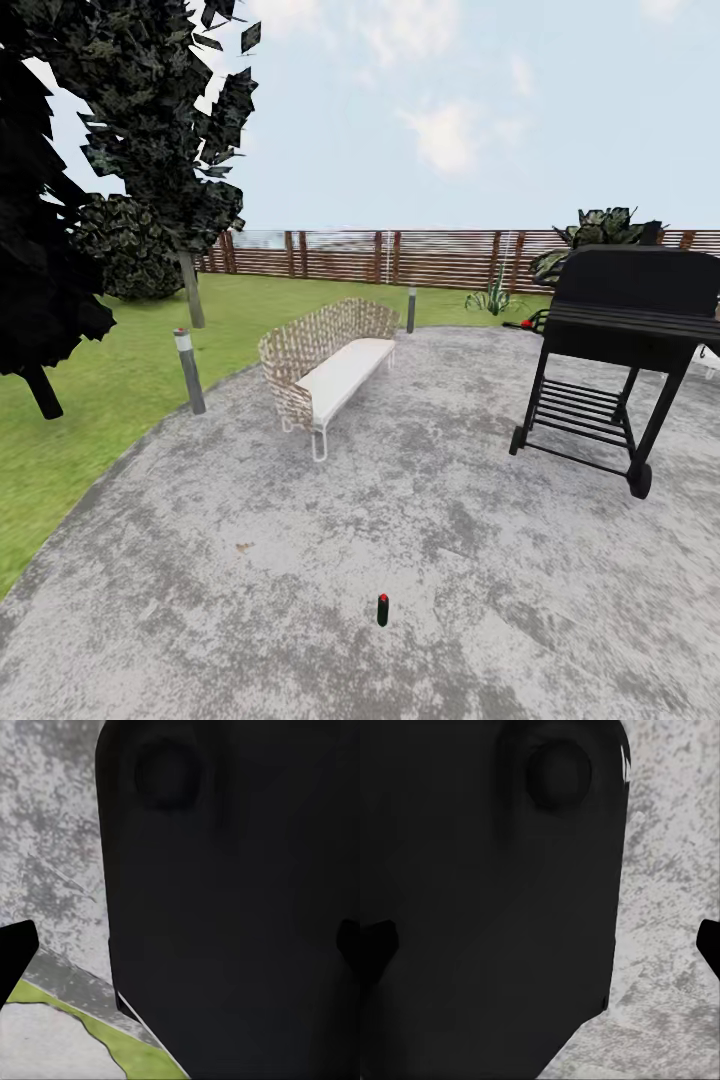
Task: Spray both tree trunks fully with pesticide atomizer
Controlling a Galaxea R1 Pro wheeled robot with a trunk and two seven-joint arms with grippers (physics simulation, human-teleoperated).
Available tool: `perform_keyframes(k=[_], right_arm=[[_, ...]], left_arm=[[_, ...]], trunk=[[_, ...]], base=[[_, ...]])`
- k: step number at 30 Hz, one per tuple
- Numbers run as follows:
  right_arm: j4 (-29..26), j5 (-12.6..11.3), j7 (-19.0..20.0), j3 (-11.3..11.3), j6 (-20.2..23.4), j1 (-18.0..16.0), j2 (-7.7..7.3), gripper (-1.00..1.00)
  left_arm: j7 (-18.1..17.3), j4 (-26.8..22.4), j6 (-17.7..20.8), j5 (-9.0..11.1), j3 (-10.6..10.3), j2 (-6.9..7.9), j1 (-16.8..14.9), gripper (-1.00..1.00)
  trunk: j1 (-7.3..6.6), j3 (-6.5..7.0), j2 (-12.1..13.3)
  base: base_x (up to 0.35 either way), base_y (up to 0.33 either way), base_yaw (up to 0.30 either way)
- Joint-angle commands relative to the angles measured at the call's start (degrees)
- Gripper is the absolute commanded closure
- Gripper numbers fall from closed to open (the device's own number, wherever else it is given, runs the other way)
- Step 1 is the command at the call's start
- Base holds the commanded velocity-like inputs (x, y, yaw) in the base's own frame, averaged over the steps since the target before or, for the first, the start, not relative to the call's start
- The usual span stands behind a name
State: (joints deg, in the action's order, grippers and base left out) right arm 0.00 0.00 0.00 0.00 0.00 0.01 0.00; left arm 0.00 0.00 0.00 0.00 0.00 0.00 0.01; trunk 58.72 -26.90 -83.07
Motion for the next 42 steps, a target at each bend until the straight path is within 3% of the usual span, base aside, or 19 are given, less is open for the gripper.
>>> perform_keyframes(k=[1,10,17,25,35,42], right_arm=[[0.00,0.00,0.00,0.00,0.00,-0.01,0.00,-1.00],[-1.42,0.30,-0.24,0.26,-0.03,-0.46,1.41,-1.00],[-2.57,0.21,-0.18,0.20,-0.10,-0.61,1.49,-1.00],[-3.14,0.16,-0.18,0.10,-0.79,-0.62,1.44,-1.00],[-6.29,0.26,-0.34,-0.05,-4.00,-0.64,-1.00,-1.00],[-8.55,0.19,-0.35,-0.23,-6.25,-0.86,-3.25,-1.00]], left_arm=[[0.00,0.00,0.00,0.00,0.00,0.00,-0.01,-1.00],[-0.09,0.26,-0.09,0.09,0.16,-0.09,-0.09,-1.00],[-0.09,0.19,-0.09,0.09,0.18,-0.07,-0.11,-1.00],[0.06,-2.14,0.00,0.09,0.35,1.21,-0.26,-1.00],[0.09,-5.39,-1.47,0.02,0.44,3.43,-2.00,-1.00],[0.09,-7.67,-3.72,0.05,0.40,3.63,-4.32,-1.00]], trunk=[[0.00,-0.03,-0.01],[0.00,-0.03,-0.01],[0.00,-0.03,-0.01],[0.00,-0.03,-0.01],[0.00,-0.03,-0.01],[0.00,-0.03,-0.01]], base=[[0.000,0.000,0.000],[0.000,0.000,0.000],[0.000,0.000,0.000],[0.000,0.000,0.000],[0.000,0.000,0.000],[0.000,0.000,0.000]])
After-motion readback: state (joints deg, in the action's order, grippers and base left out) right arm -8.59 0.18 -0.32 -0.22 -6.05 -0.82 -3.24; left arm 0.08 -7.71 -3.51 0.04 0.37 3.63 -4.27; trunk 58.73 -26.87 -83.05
